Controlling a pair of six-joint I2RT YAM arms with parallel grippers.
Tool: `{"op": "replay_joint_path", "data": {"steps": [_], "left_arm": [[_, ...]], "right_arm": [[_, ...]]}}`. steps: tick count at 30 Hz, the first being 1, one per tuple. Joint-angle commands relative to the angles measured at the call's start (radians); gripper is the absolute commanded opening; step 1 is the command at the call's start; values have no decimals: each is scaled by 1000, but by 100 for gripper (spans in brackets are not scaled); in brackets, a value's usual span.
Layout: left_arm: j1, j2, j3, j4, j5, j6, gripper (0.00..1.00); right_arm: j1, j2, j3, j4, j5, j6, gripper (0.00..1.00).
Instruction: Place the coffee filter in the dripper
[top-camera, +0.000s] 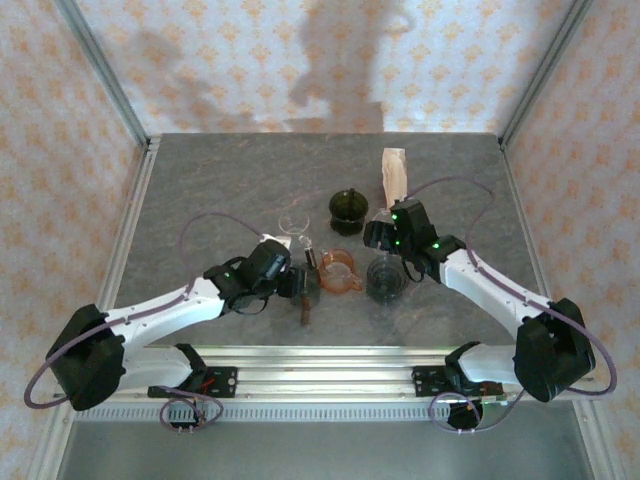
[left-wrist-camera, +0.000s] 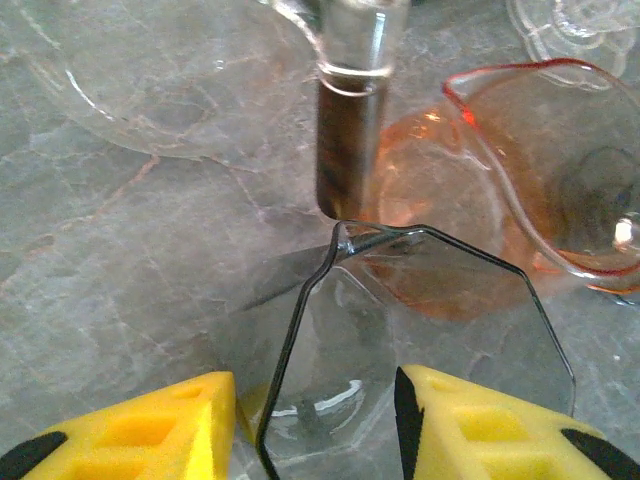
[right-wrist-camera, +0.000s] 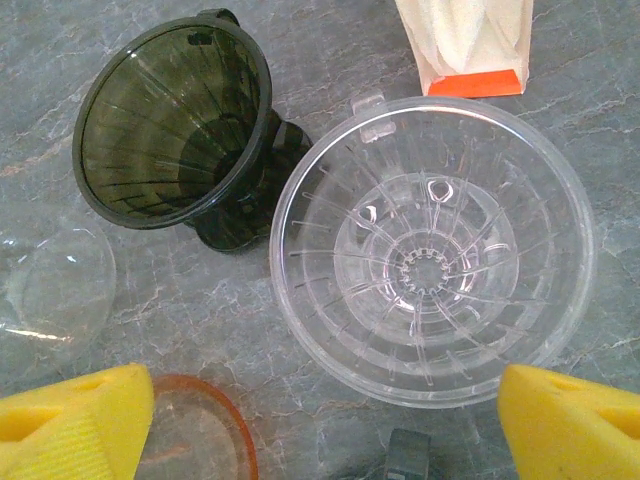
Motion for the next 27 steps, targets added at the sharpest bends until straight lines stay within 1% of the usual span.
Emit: {"op": "replay_joint_path", "data": {"steps": [1, 2, 3, 5, 7, 9, 11, 15, 16, 17, 18, 20, 27], "left_arm": [[-40, -18, -14, -1, -22, -40, 45], [-44, -21, -10, -6, -31, -45, 45], [-47, -29, -11, -10, -41, -57, 47], [-46, -62, -10, -19, -67, -78, 56], [-46, -112, -11, -24, -95, -98, 65], [-46, -156, -12, -34, -128, -114, 71], [-46, -200, -14, -44, -155, -128, 74], [-46, -283, -38, -70, -221, -156, 83], [-46, -303, -48, -77, -235, -162, 91], [-46, -319, -57, -82, -245, -166, 96], [-46, -335, -68, -86, -253, -169, 99], [-47, -361, -86, -94, -267, -179, 100], [-47, -410, -123, -109, -287, -202, 99]], "right_arm": [[10, -38, 1, -59, 21, 35, 88], [9, -45, 2, -81, 37, 49, 87], [10, -55, -2, -104, 54, 63, 86], [9, -76, -20, -146, 84, 93, 84], [9, -128, -52, -175, 97, 123, 84], [10, -173, -87, -191, 92, 145, 84], [9, -213, -118, -206, 76, 165, 83], [10, -272, -172, -238, 38, 195, 77], [10, -282, -184, -245, 32, 201, 76], [10, -289, -196, -250, 27, 205, 75], [10, -294, -207, -255, 26, 210, 74], [10, -298, -229, -251, 20, 216, 70], [10, -283, -288, -179, -27, 239, 50]]}}
